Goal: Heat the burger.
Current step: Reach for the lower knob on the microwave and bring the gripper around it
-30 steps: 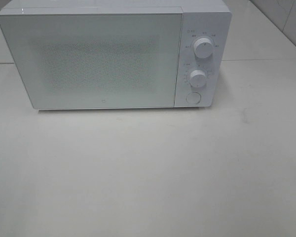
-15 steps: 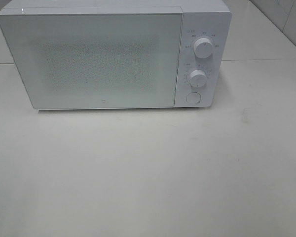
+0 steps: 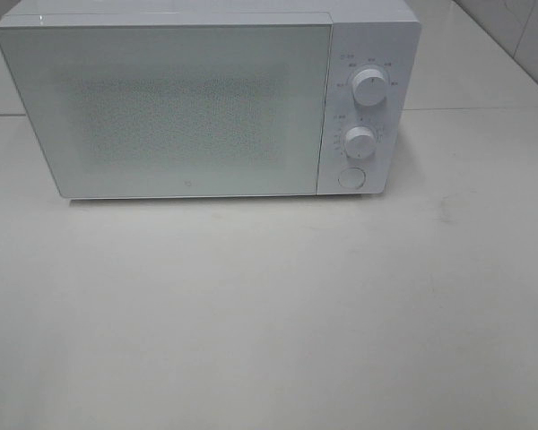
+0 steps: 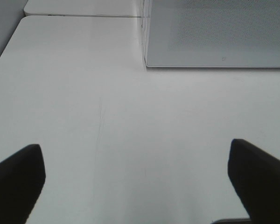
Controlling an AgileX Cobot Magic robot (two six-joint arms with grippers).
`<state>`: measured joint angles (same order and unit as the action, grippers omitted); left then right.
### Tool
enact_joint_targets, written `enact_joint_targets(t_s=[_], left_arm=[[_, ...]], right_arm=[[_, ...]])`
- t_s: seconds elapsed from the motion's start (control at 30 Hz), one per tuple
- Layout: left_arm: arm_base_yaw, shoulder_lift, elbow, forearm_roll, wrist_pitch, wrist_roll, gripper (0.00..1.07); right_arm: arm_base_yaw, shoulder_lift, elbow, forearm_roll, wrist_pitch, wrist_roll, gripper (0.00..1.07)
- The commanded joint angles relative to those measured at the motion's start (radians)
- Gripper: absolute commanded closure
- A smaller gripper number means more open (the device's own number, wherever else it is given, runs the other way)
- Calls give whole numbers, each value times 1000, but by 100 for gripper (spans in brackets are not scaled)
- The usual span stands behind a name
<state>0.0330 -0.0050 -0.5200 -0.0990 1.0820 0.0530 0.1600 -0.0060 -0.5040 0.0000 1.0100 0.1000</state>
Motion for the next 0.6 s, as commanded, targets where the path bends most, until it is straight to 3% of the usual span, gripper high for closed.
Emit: enact_joint_targets(t_s=[0.03,0.33,0.6], left_arm=[[0,-23,3,-4,-12,0,7],[0,-23,3,-4,-12,0,8],[0,-23,3,-4,-12,0,8]], right_arm=[[-4,-25,6,0,-16,-4,32],[-4,13,-32,0,-67,-5,32],[-4,153,-40,0,-264,-5,32]])
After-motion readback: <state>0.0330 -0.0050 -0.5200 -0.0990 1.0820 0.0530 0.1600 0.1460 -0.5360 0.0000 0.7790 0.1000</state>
